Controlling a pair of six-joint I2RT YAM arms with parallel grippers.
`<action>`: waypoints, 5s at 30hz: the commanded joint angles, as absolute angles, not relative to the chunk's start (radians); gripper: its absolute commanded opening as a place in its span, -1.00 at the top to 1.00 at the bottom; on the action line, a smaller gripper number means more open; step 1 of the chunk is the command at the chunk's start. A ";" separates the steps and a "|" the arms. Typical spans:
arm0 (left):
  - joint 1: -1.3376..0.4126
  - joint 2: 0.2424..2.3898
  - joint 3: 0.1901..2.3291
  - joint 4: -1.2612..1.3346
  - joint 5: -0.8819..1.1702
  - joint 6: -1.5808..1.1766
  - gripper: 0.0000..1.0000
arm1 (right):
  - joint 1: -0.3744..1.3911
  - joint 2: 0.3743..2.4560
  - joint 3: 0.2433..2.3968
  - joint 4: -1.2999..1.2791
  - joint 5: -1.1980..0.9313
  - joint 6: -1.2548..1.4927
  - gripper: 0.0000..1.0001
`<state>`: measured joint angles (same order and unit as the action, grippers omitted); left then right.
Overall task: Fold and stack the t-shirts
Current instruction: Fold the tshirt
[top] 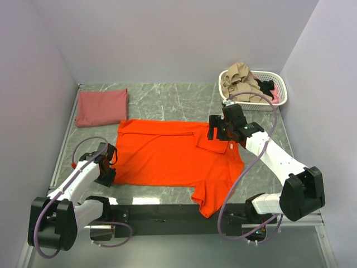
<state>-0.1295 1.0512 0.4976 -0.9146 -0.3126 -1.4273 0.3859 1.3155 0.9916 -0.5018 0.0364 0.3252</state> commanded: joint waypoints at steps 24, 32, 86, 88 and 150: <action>-0.124 0.997 0.474 -0.762 -0.393 -1.347 0.99 | 1.288 1.204 0.732 -0.787 -0.021 0.621 -0.61; -0.124 1.028 0.476 -0.749 -0.382 -1.335 0.99 | 1.356 1.252 0.661 -0.723 -0.032 0.640 -0.52; -0.124 1.118 0.705 -0.640 -0.347 -1.238 0.99 | 0.868 1.224 0.916 -0.810 0.374 0.505 1.00; -0.126 1.155 0.728 -0.620 -0.348 -1.233 0.99 | 0.845 1.249 0.946 -0.798 0.397 0.479 1.00; -0.095 1.305 0.965 -0.620 -0.420 -1.147 -0.99 | 0.474 1.647 1.252 -0.420 0.272 0.301 -0.83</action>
